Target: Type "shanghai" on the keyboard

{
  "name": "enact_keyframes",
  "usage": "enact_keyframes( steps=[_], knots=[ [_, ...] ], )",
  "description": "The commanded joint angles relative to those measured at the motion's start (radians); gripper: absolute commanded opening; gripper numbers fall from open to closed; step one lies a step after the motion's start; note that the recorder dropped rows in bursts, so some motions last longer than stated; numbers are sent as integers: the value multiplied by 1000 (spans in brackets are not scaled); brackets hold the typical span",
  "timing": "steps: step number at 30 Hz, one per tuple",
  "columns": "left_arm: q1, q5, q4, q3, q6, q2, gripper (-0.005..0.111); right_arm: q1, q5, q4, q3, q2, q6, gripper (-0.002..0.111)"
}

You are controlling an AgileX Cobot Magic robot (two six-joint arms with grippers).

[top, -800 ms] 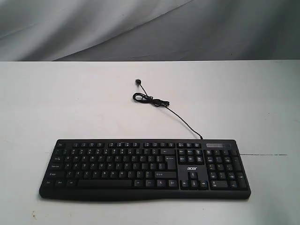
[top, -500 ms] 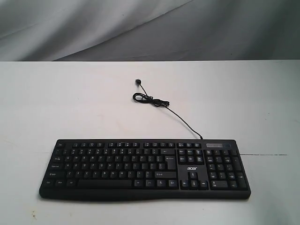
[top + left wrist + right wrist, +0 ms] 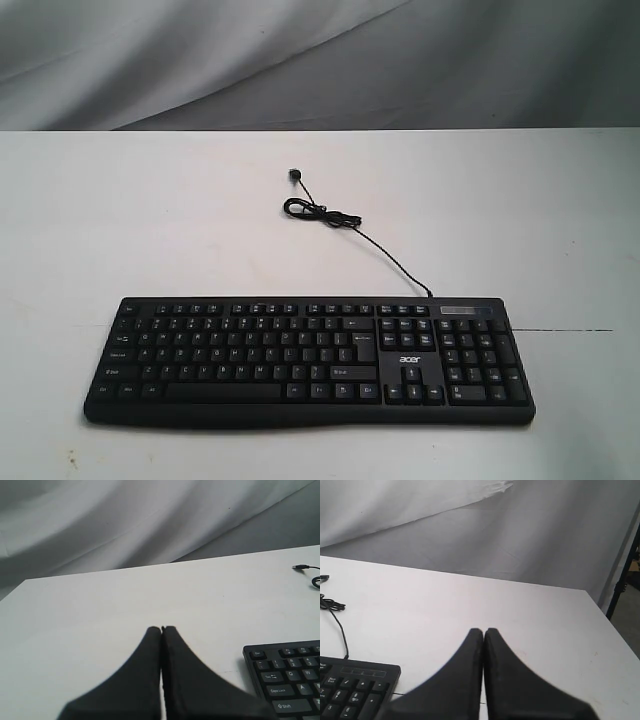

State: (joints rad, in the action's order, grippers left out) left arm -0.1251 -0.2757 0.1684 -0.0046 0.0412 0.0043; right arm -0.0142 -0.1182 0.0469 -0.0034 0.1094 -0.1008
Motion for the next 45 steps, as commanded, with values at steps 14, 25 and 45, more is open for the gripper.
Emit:
enact_keyframes(
  steps=[14,25,45],
  knots=[
    [7,10,-2,5,4,-4,0,1,-235,-58,-381,60,1,0],
    [7,10,-2,5,4,-4,0,5,-222,-118,-604,334,1,0],
    [7,10,-2,5,4,-4,0,548,-436,-215,-709,921,101,0]
  ],
)
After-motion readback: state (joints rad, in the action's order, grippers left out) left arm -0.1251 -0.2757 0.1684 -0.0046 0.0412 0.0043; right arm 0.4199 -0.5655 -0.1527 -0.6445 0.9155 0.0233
